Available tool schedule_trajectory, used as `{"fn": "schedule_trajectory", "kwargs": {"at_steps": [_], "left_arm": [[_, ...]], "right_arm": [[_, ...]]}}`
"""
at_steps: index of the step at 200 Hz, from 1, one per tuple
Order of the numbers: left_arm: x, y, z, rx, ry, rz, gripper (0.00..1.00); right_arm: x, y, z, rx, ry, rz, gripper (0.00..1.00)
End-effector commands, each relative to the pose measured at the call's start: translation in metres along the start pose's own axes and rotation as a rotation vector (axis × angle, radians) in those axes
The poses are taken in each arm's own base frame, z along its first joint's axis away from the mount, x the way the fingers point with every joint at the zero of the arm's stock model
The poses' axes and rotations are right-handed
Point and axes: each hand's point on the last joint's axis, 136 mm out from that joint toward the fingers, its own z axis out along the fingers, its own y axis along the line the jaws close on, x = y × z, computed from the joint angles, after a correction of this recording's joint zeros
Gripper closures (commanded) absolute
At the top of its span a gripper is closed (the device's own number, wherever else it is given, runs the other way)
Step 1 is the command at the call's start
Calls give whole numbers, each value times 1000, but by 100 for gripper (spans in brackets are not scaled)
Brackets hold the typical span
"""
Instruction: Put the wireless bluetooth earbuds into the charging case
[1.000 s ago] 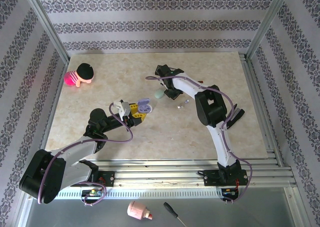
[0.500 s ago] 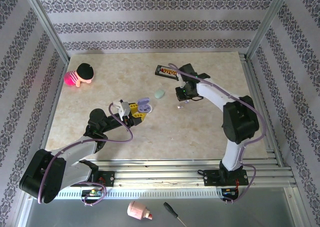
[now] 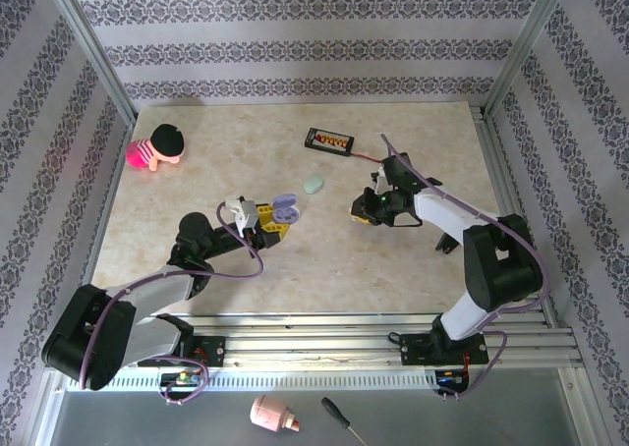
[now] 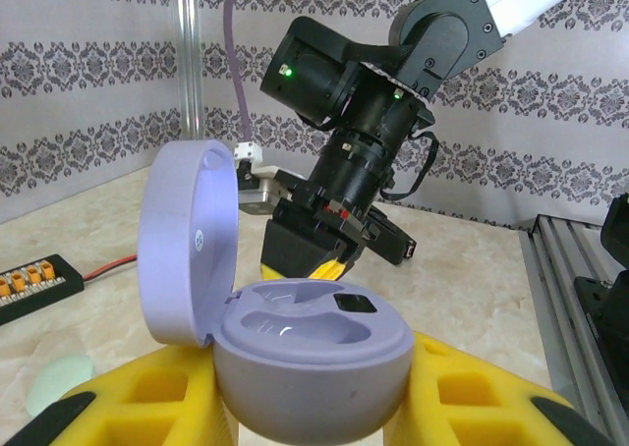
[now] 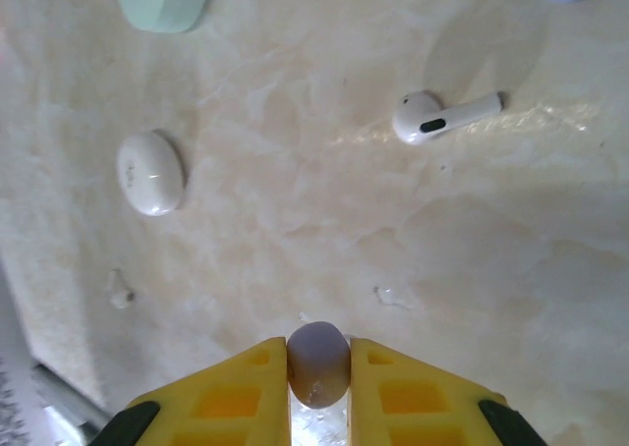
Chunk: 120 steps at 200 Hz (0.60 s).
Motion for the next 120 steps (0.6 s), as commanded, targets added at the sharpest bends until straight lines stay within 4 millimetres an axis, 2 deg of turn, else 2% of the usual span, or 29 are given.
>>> {"fn": "schedule_trajectory", "kwargs": {"at_steps": [1, 52, 92, 120], "left_arm": [[-11, -7, 2, 36, -44, 24, 66], [-9, -6, 4, 40, -37, 24, 66], [-8, -6, 4, 43, -34, 21, 66], [-7, -7, 3, 44, -33, 20, 66]], "right_arm": [[5, 25, -11, -159, 34, 49, 84], [21, 56, -21, -357, 159, 8, 82], [32, 62, -22, -399, 225, 8, 82], [32, 67, -25, -425, 226, 48, 83]]}}
